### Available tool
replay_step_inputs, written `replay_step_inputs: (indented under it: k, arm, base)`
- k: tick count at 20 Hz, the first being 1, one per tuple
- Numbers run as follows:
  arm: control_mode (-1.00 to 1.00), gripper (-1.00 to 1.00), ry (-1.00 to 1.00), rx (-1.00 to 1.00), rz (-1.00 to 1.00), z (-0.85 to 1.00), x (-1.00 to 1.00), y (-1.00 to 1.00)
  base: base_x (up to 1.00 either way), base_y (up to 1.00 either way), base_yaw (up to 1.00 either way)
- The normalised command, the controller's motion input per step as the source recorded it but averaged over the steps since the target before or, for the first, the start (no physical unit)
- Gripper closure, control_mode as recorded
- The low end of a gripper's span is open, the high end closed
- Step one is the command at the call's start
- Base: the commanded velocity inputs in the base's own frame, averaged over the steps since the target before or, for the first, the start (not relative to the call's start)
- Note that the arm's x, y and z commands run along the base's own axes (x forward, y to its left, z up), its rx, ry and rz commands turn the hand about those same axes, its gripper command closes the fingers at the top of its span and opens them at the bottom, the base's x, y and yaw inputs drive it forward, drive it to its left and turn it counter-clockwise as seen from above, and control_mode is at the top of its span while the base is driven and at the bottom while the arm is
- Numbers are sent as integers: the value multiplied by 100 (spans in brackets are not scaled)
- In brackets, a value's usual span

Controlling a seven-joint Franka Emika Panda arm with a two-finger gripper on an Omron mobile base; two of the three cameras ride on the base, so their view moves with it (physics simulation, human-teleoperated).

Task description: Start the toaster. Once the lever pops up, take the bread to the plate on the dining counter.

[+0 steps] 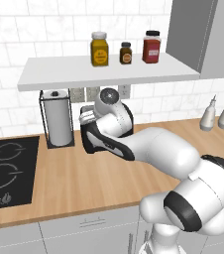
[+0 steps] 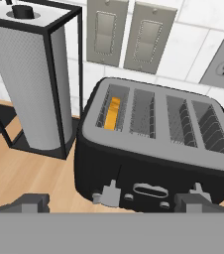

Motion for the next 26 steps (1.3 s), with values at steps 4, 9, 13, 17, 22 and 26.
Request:
replay_step_inputs:
  k: [4, 9, 13, 17, 22, 26]
  arm:
    - [-100, -100, 0, 0, 0, 0, 0, 0]
    - [-100, -100, 0, 0, 0, 0, 0, 0]
    - [-100, -100, 0, 0, 0, 0, 0, 0]
    - [-100, -100, 0, 0, 0, 0, 0, 0]
    - [-100, -100, 0, 0, 0, 0, 0, 0]
    - [-100, -100, 0, 0, 0, 0, 0, 0]
  base:
    - [0, 0, 0]
    - [0, 0, 0]
    - [0, 0, 0]
    - [0, 0, 0]
    - [0, 0, 0]
    - [0, 0, 0]
